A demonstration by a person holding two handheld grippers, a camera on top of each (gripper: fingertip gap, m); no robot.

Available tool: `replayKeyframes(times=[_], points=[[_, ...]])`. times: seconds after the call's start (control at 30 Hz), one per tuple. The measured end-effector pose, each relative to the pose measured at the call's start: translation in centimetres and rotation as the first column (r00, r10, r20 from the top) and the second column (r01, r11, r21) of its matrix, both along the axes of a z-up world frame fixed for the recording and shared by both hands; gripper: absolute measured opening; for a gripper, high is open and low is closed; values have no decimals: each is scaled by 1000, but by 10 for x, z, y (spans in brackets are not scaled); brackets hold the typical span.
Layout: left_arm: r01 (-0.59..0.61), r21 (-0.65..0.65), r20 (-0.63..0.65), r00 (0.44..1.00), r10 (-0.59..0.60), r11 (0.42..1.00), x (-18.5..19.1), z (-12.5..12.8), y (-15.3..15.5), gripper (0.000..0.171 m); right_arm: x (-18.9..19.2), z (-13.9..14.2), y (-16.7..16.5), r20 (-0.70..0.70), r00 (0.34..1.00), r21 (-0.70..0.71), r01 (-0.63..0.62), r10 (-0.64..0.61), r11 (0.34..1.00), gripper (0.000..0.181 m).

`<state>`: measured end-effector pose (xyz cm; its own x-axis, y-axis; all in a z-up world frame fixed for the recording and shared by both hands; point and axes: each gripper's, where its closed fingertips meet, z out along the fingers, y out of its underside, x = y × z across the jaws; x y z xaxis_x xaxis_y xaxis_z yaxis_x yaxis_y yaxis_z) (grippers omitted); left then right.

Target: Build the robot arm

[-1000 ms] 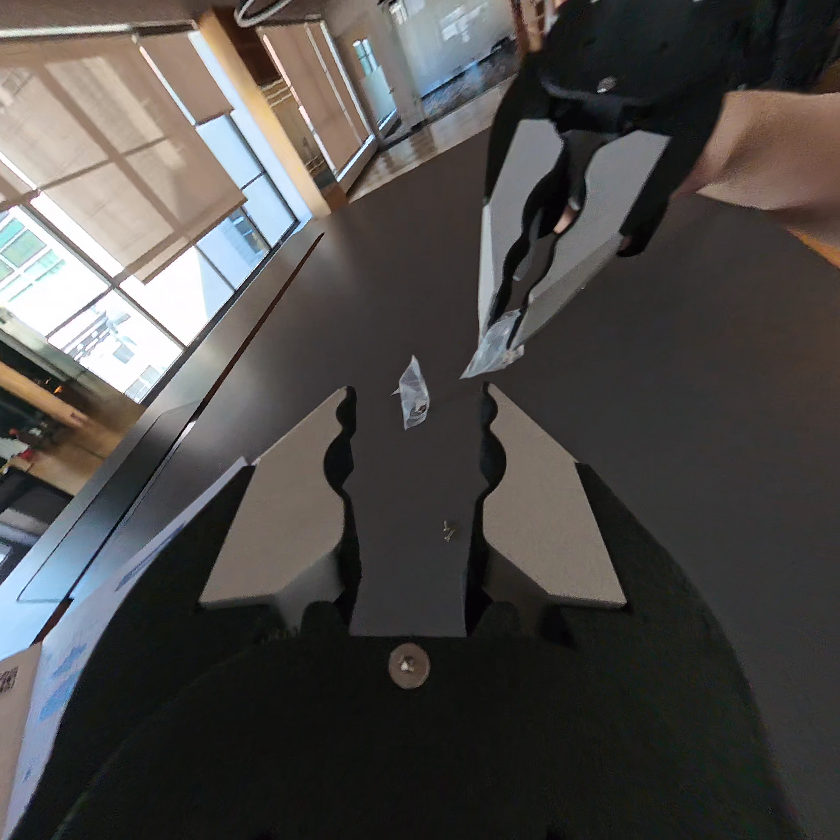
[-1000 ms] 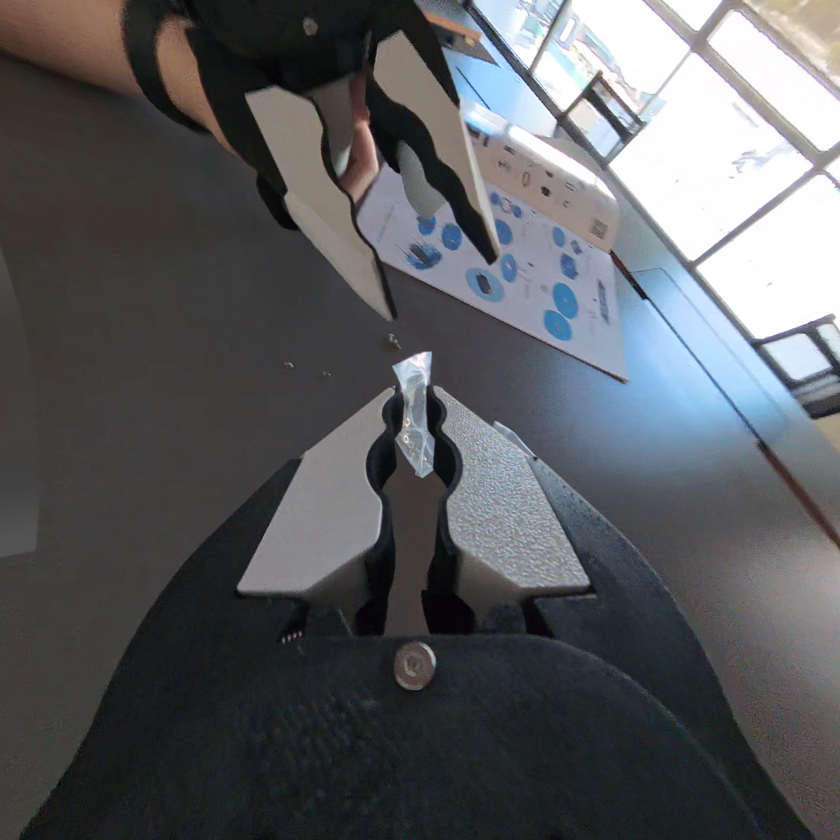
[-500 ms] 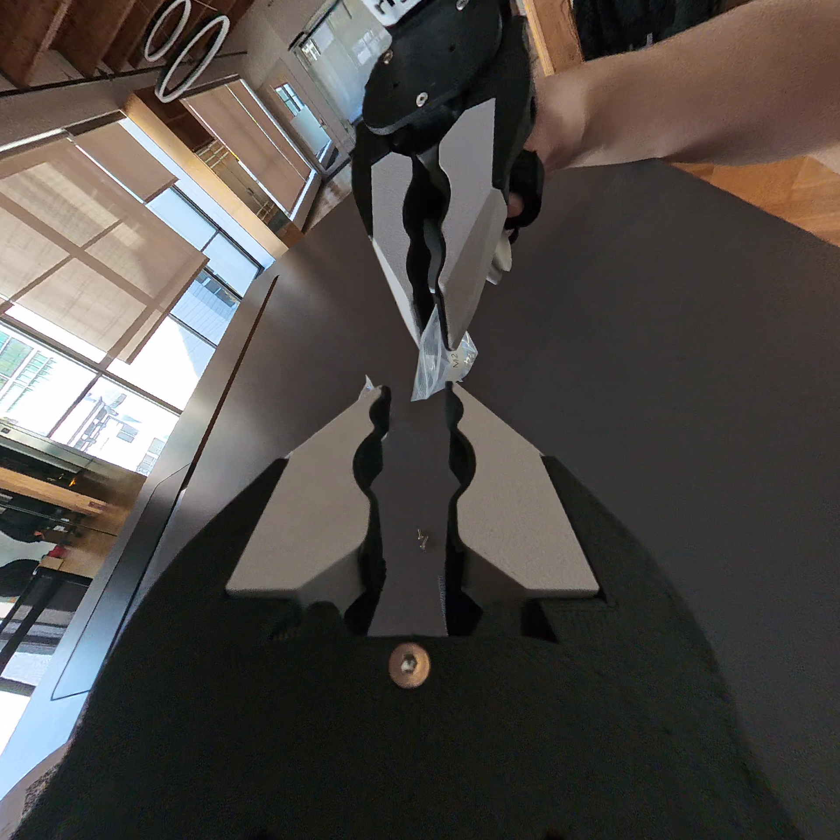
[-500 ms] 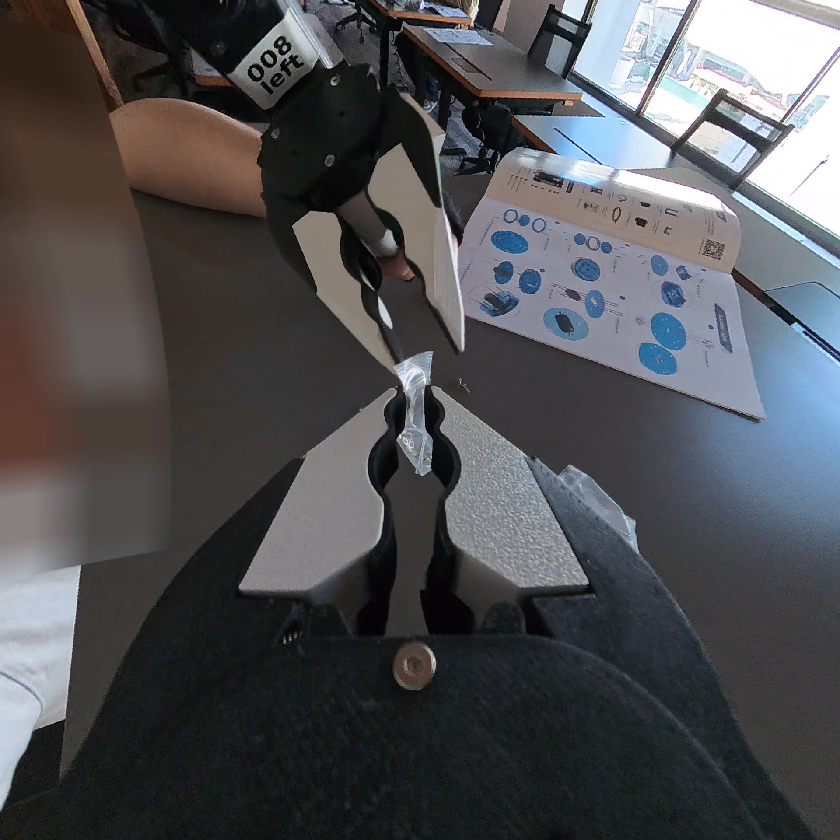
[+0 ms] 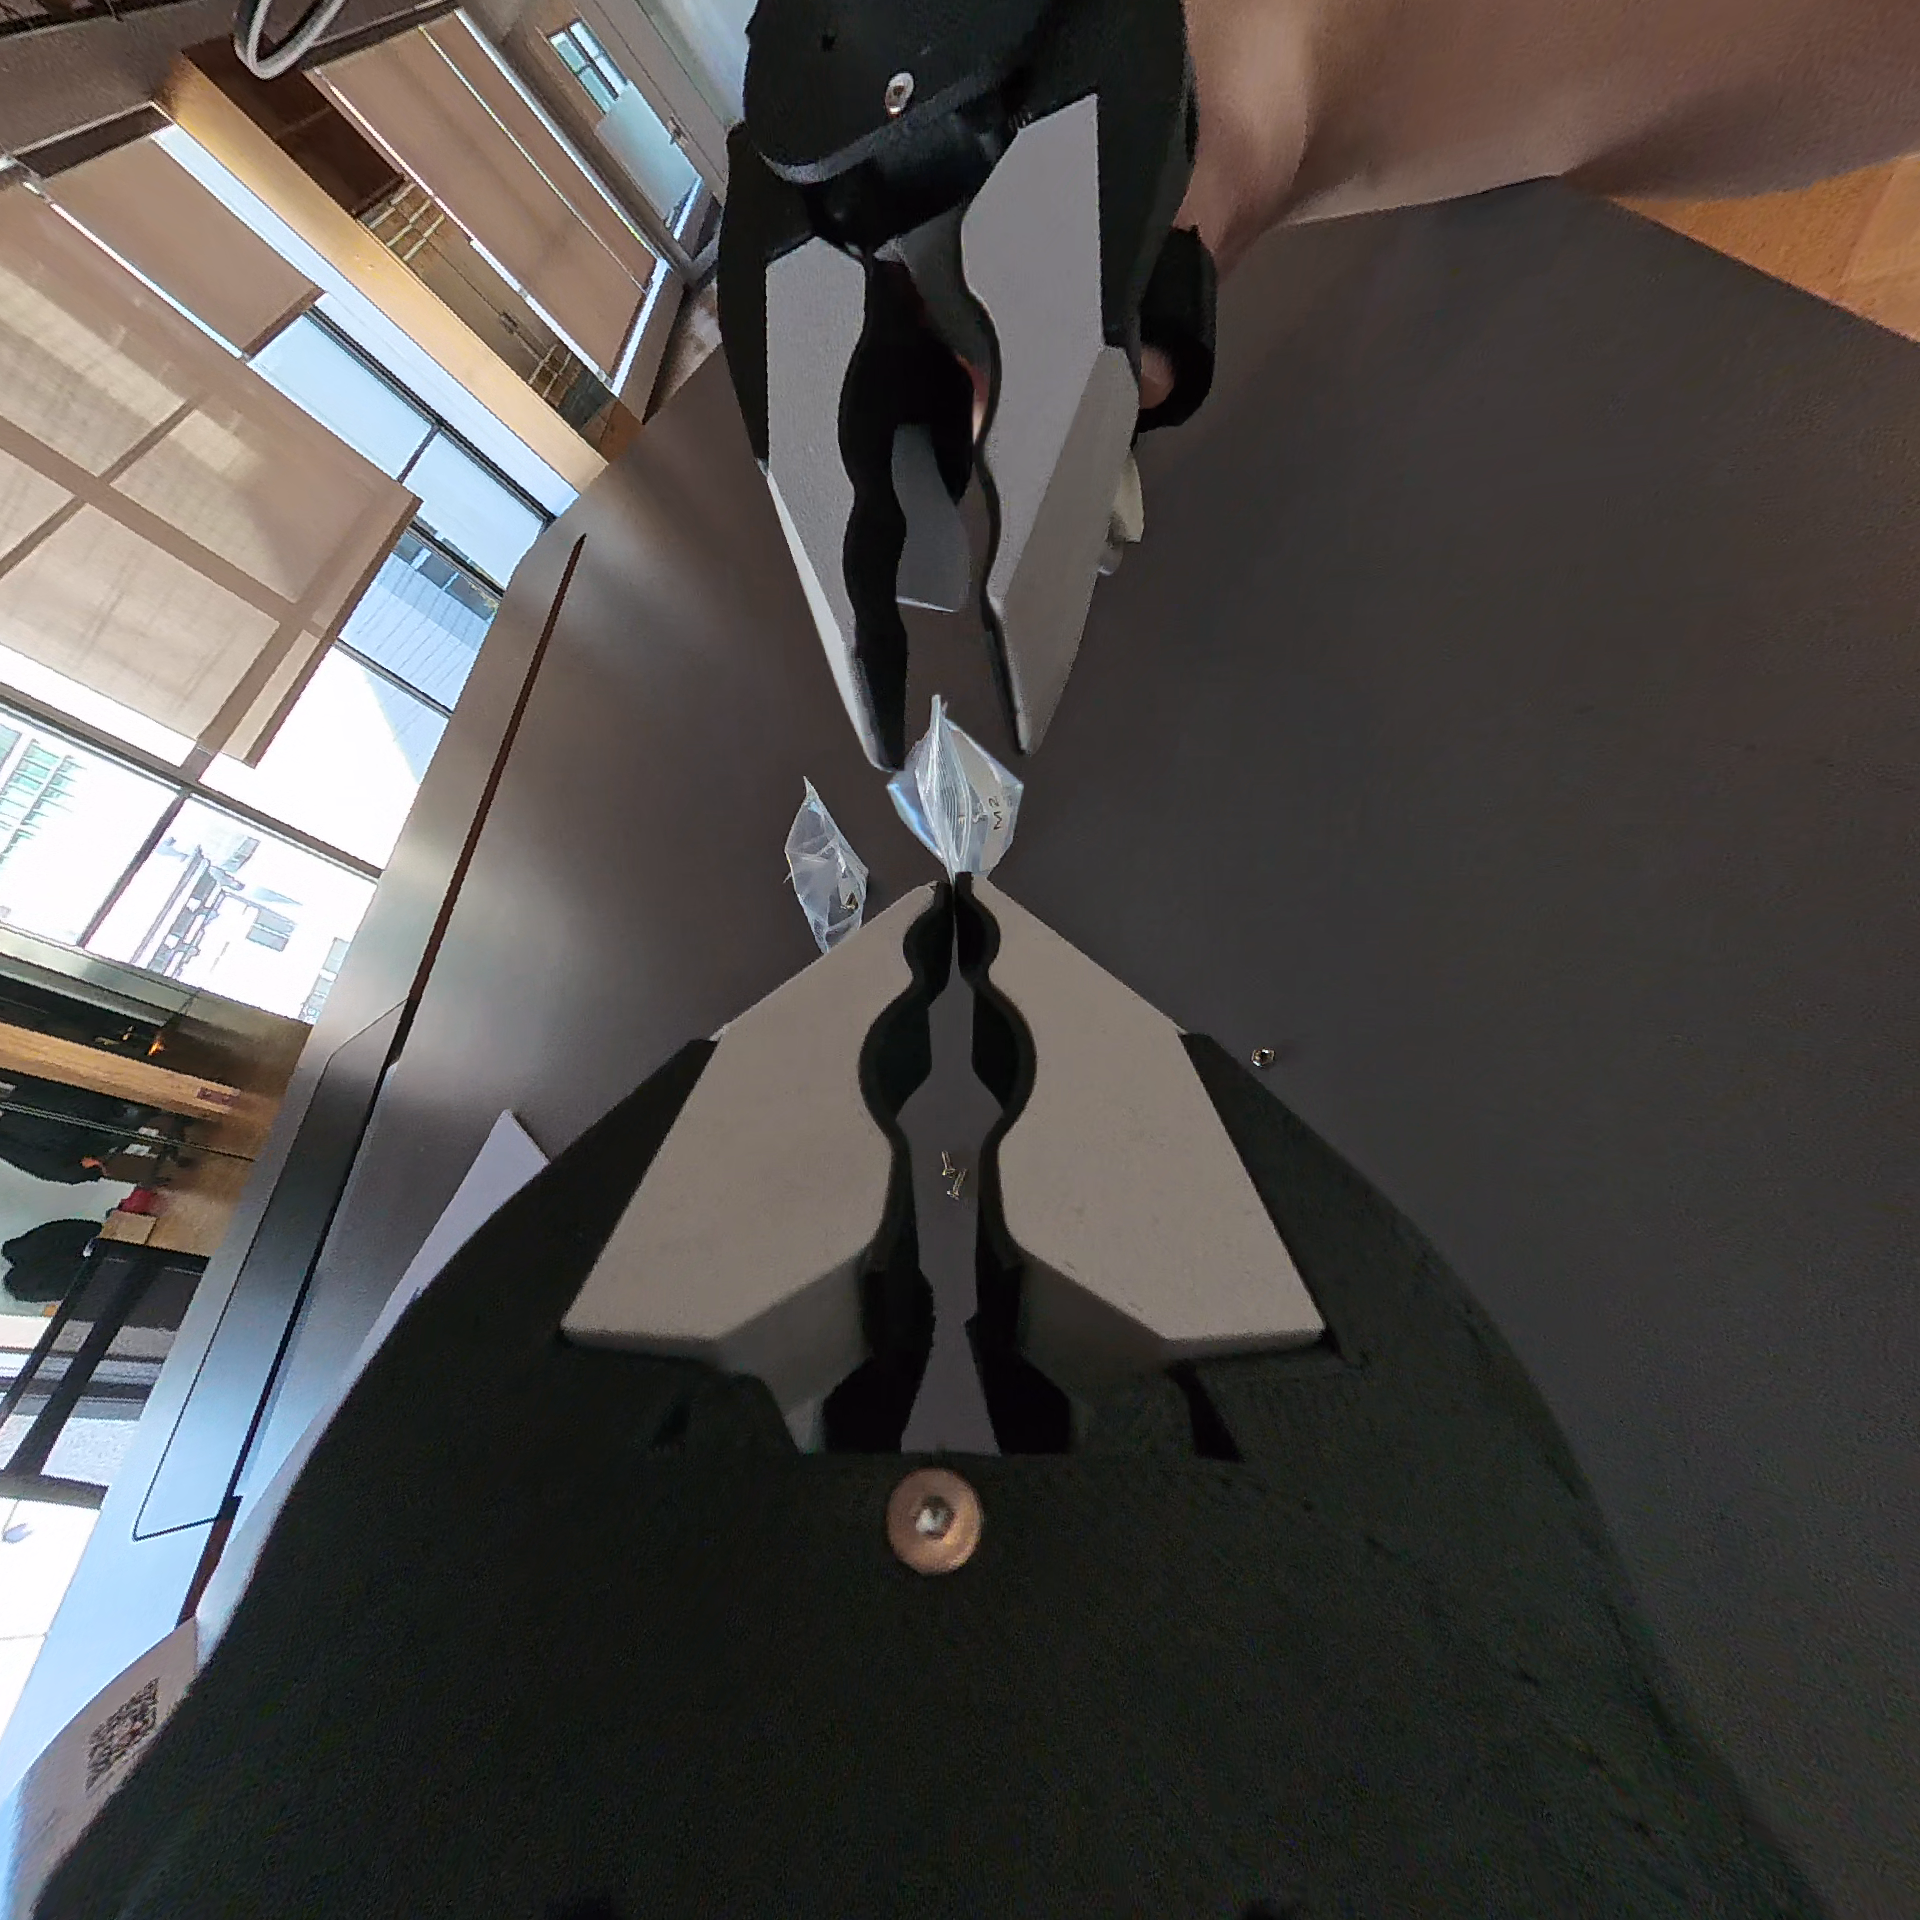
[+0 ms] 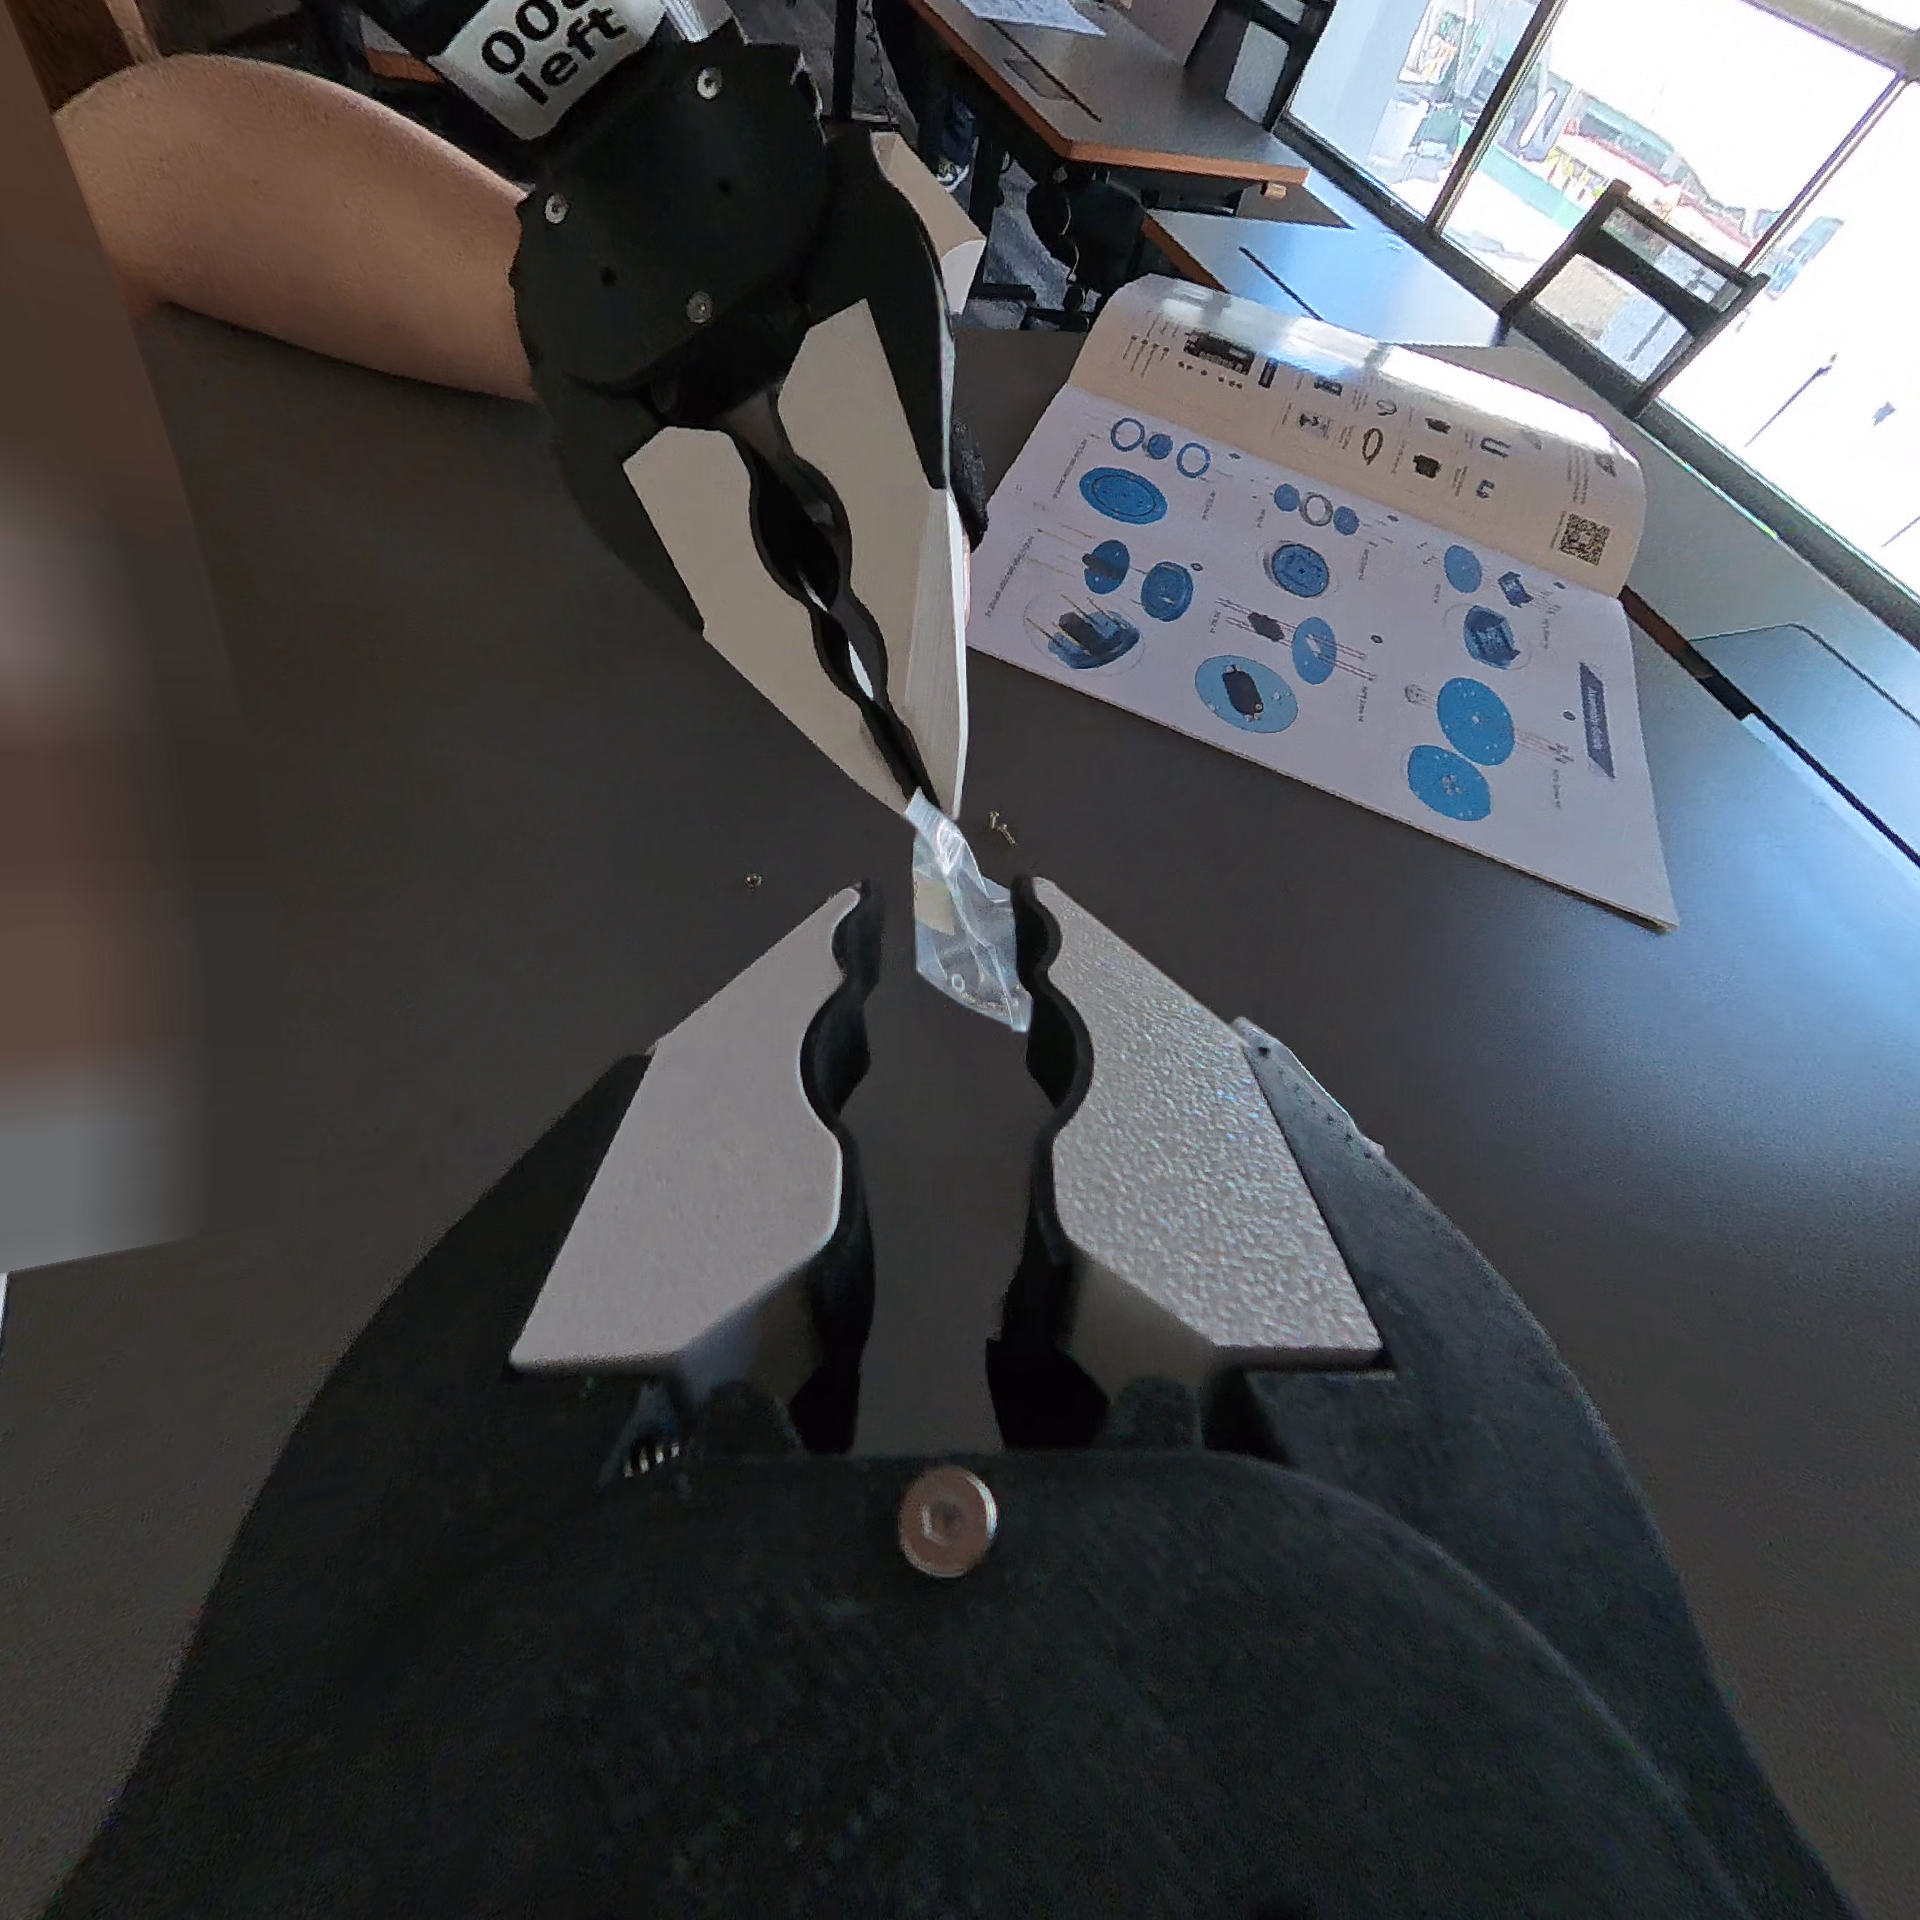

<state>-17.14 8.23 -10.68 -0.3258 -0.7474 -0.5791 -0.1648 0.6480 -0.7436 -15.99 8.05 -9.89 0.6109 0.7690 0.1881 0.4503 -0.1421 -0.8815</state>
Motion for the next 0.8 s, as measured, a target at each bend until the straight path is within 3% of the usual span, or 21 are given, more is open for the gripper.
replayKeyframes(times=[0.17, 0.23, 0.37, 0.43, 0.5, 0.8], points=[[18, -5, -5, 1000, -18, 1000, -2, 0, -2, 0, 22, -8, 5, 161, 986, 78, 38, -50, 996, 33], [34, -5, -11, 999, -34, 999, -2, -1, -5, 0, 24, -7, 5, 162, 986, 89, 34, -48, 995, 32], [58, -4, -10, 998, -58, 998, -3, -1, -10, 0, 18, -7, 3, 189, 982, 90, 1, -18, 996, 24], [57, 2, -8, 998, -57, 998, -3, -1, -10, 0, 16, -12, 2, 240, 971, 105, -18, -8, 994, 7], [55, -4, -8, 998, -55, 998, -3, -1, -9, 0, 16, -16, 1, 261, 965, 102, -22, -5, 995, 0], [13, -39, 62, 998, -11, 999, -3, 18, -1, 0, 23, -4, -2, 36, 999, 8, 18, -18, 1000, 0]])
